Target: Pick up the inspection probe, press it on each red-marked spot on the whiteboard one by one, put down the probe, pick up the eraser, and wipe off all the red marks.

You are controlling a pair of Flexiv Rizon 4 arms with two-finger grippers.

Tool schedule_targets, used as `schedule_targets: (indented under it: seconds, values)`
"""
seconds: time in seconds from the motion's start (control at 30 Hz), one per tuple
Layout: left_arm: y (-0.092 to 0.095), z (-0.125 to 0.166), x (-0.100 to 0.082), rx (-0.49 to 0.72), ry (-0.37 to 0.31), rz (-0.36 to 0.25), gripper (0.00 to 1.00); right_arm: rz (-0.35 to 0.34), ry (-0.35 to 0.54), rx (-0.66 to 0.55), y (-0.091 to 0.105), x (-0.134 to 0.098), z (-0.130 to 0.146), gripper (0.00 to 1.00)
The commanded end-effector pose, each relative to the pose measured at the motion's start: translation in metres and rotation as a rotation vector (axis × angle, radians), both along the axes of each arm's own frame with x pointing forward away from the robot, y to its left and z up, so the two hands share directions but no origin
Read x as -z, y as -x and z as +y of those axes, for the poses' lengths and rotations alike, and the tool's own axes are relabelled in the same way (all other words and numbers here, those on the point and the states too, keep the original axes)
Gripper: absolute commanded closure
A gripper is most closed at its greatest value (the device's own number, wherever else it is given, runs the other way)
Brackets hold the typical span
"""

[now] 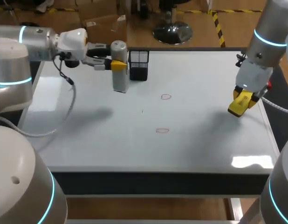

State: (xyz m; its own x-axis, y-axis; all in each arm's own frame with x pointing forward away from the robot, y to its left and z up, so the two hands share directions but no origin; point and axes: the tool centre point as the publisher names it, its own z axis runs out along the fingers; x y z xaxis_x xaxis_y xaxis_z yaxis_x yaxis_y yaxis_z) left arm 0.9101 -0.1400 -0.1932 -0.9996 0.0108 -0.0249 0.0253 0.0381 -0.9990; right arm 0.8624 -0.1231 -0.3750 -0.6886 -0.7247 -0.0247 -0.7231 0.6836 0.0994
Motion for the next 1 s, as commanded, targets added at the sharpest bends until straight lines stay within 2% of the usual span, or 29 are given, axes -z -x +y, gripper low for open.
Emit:
schedule_targets:
  seconds: [0.03,0.27,1.0]
  values:
    - [0.0,-0.029,0.003,-0.031,0.004,0.003,1.0,0.0,0.003,-0.002,0.0,0.0,0.0,1.0]
    - [0.002,-0.059,0.009,-0.039,0.009,0.008,1.0,0.0,0.003,-0.002,0.0,0.0,0.0,1.0]
    - [-0.022,-0.121,0.044,-0.013,0.033,0.02,1.0,0.0,0.003,-0.002,0.0,0.0,0.0,1.0]
